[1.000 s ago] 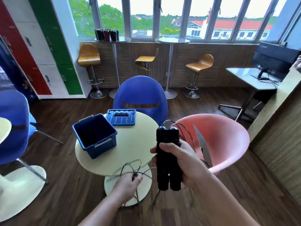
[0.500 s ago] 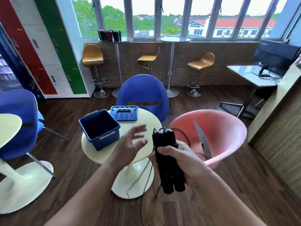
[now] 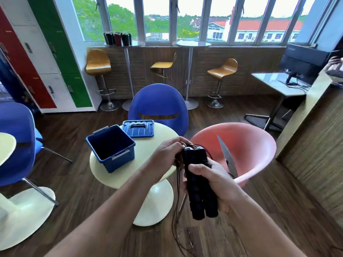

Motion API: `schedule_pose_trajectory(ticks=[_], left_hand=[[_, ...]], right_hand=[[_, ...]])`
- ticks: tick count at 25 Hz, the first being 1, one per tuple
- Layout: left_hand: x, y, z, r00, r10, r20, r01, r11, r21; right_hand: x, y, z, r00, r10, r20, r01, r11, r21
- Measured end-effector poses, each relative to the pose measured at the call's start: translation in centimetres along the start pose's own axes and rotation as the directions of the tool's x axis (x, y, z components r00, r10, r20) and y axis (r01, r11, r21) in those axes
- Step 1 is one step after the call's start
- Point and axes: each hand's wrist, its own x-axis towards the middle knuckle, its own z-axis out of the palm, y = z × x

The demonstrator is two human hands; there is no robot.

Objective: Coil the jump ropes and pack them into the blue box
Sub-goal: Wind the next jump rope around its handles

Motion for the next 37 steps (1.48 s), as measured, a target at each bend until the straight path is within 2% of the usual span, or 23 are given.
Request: schedule_pose_trajectory(ticks=[2, 4, 9, 11, 13, 17, 22, 23, 24, 26, 28, 32, 37], left_hand=[[-0.2, -0.5, 0.8, 0.989, 0.039, -0.144, -0.033, 0.998, 0.045], [-0.5, -1.4, 1.5, 0.963, 0.066, -0.262, -0.053, 0.997, 0.059], [-1.5, -2.0, 1.7, 0.9, -0.039, -0.434, -0.012, 0.993, -0.114], [-2.1, -2.1, 1.9, 0.909, -0.059, -0.413, -0.036, 0.975, -0.218], [-2.9, -1.7, 2.0, 0.943, -0.04, -0.331, -0.071, 0.946, -0.316], [-3.3, -1.2, 0.4, 0.928, -0.01, -0.373, -0.067, 0.979, -0.194], [-3.6, -0.5, 0.0, 0.916, 0.052, -0.397, -0.079, 0.996, -0.052], [-3.7, -0.4, -0.1, 0.916, 0.07, -0.394, -0.088, 0.996, -0.029], [-3.8, -0.2, -0.2, 0.921, 0.083, -0.381, -0.1, 0.995, -0.024], [-4.0, 0.1, -0.6, 0.94, 0.096, -0.327, -0.117, 0.992, -0.044], [-4.3, 0.1, -1.0, 0.96, 0.07, -0.269, -0.097, 0.991, -0.087], [-5.6, -1.6, -1.0, 0.98, -0.047, -0.193, 0.02, 0.989, -0.143], [-7.7, -4.6, 1.0, 0.964, -0.003, -0.266, -0.014, 0.998, -0.06]], right_hand=[[0.4, 0.4, 0.1, 0.996, -0.048, -0.077, 0.042, 0.996, -0.076], [0.7, 1.1, 0.3, 0.985, -0.107, -0.137, 0.072, 0.969, -0.235], [1.2, 2.9, 1.8, 0.926, -0.301, -0.226, 0.142, 0.834, -0.533], [1.1, 3.0, 2.6, 0.899, -0.358, -0.253, 0.148, 0.791, -0.593], [1.1, 3.0, 2.9, 0.893, -0.388, -0.225, 0.179, 0.769, -0.614], [1.6, 2.9, 2.0, 0.939, -0.322, -0.121, 0.18, 0.76, -0.625], [1.9, 3.1, 2.6, 0.883, -0.425, -0.199, 0.135, 0.637, -0.759], [2.1, 3.0, 2.8, 0.883, -0.418, -0.216, 0.136, 0.666, -0.734], [2.3, 3.0, 3.0, 0.89, -0.393, -0.229, 0.157, 0.737, -0.657], [2.7, 3.0, 3.1, 0.906, -0.344, -0.247, 0.225, 0.886, -0.405], [2.9, 2.8, 2.8, 0.915, -0.297, -0.273, 0.257, 0.951, -0.174], [3.1, 1.8, 2.1, 0.918, -0.234, -0.319, 0.276, 0.957, 0.093], [3.3, 0.9, 2.4, 0.916, -0.269, -0.296, 0.337, 0.918, 0.208]])
